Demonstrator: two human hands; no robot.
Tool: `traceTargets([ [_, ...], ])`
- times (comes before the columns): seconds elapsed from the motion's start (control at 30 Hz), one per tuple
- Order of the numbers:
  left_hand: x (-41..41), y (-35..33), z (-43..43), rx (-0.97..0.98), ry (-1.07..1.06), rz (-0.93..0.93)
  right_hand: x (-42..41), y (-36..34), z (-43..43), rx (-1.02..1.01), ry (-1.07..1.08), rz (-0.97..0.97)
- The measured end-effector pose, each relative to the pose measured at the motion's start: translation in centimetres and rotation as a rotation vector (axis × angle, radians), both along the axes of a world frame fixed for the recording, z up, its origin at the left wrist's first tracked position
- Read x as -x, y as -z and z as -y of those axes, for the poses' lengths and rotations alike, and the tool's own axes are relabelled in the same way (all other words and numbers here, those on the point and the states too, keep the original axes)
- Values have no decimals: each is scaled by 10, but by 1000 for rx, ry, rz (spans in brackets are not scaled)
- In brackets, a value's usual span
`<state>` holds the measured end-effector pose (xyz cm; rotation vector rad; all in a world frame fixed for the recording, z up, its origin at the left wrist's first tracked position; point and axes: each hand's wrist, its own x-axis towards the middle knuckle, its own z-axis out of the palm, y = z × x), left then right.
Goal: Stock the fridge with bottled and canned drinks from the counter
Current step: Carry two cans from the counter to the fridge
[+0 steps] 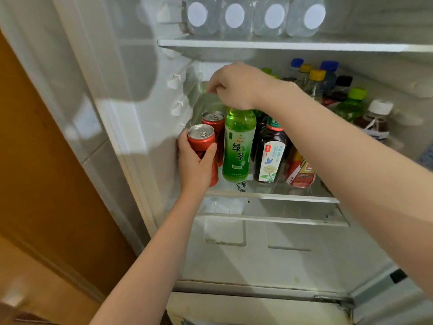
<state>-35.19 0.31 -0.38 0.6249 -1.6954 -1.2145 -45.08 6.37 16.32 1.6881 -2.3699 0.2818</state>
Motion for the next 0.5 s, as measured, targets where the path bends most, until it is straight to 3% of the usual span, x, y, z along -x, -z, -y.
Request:
traceTargets([
  [0.17, 12, -2, 7, 66, -15, 3, -8, 15, -47, 231, 13, 36],
  [0.33, 14, 2, 1, 72, -28, 26, -15, 44, -92, 482, 113, 190],
  [0.5, -8, 21, -24, 179, -60, -104, -30, 83, -137, 674, 218, 268],
])
